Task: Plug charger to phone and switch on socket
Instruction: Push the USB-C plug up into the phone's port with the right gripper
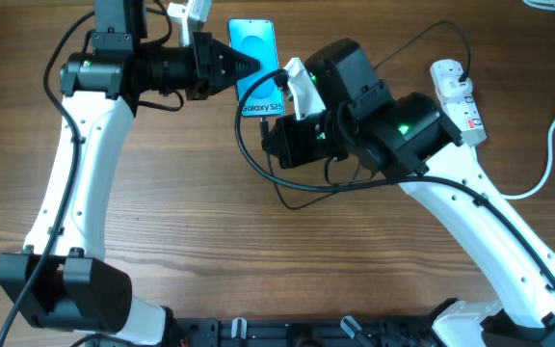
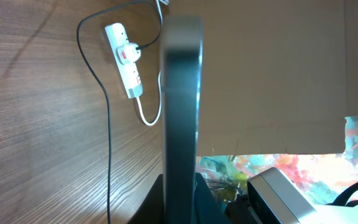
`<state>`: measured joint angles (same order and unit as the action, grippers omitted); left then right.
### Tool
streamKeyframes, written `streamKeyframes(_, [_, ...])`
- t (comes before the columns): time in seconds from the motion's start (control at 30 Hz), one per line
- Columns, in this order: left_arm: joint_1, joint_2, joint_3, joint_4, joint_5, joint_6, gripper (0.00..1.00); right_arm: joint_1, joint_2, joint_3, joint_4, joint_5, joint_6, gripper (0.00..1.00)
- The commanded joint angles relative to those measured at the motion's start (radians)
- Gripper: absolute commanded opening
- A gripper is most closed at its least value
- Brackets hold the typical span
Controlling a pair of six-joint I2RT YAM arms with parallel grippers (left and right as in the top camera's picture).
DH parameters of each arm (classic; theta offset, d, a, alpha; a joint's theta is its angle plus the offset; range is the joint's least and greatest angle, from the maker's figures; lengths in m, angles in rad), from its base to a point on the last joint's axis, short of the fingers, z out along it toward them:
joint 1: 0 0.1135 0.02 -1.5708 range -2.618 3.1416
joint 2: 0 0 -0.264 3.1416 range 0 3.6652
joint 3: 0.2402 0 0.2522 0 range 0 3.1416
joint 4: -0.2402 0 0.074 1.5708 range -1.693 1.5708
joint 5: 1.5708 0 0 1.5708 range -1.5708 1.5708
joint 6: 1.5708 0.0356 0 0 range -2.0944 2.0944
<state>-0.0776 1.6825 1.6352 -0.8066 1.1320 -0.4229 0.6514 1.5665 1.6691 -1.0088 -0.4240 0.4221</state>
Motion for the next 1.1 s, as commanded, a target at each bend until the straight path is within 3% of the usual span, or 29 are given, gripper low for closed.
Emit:
streamKeyframes(0.0, [-0.006, -0.005, 0.006, 0.002, 0.030, 0.027, 0.04, -0.002, -0.013, 0.021, 0.002, 0.023, -0.001, 0.04])
streamKeyframes(1.07, [-0.033, -0.005, 0.006, 0.003, 0.008, 0.026, 0.04, -0.002, -0.013, 0.021, -0.006, 0.040, -0.001, 0.04])
